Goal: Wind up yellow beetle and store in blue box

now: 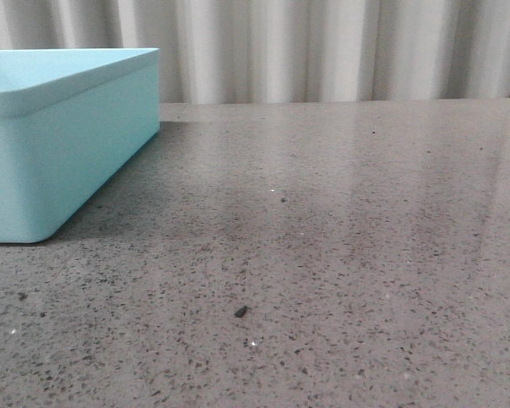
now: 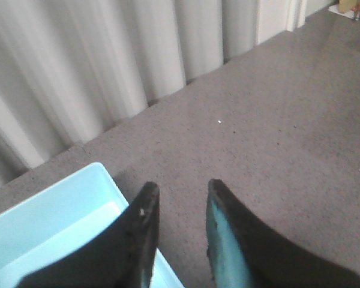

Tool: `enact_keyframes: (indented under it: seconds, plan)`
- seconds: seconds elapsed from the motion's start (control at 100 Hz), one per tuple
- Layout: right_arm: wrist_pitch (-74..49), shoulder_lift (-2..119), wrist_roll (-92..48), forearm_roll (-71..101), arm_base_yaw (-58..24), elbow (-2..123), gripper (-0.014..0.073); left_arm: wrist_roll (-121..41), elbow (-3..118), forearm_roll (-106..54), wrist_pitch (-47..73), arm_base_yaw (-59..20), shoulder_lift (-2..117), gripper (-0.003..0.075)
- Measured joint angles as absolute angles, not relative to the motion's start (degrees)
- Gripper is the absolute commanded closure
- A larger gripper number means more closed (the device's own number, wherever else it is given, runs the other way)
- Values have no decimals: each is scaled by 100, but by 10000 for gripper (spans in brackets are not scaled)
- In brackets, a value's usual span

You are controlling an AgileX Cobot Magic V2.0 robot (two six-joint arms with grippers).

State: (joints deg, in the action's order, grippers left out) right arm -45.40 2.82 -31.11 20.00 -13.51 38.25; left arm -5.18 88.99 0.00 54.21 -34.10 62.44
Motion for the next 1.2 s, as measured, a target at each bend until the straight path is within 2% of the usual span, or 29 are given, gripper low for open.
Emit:
enact_keyframes:
  seconds: [0.34, 0.53, 0.69, 0.76, 0.82, 1.2]
  plan:
    - [-4540, 282, -3111, 2013, -1351, 3825, 636, -90, 4907, 132, 3882, -3551, 3729, 556]
    - [-4540, 282, -3111, 2015, -1351, 3825, 636, -59, 3469, 145, 3333, -3551, 2409, 556]
    - [-4540, 282, -3111, 2025, -1351, 3825, 636, -59, 2952, 145, 3239, -3551, 1668, 567]
    - [-4540, 282, -3111, 2025, -1351, 3825, 636, -59, 2885, 145, 3239, -3551, 1520, 639]
    - [-4540, 282, -3111, 2025, -1351, 3825, 636, -59, 2869, 145, 3225, -3551, 1461, 741]
    - [-4540, 282, -3111, 2025, -1351, 3825, 636, -59, 2856, 113, 3159, -3551, 1455, 741]
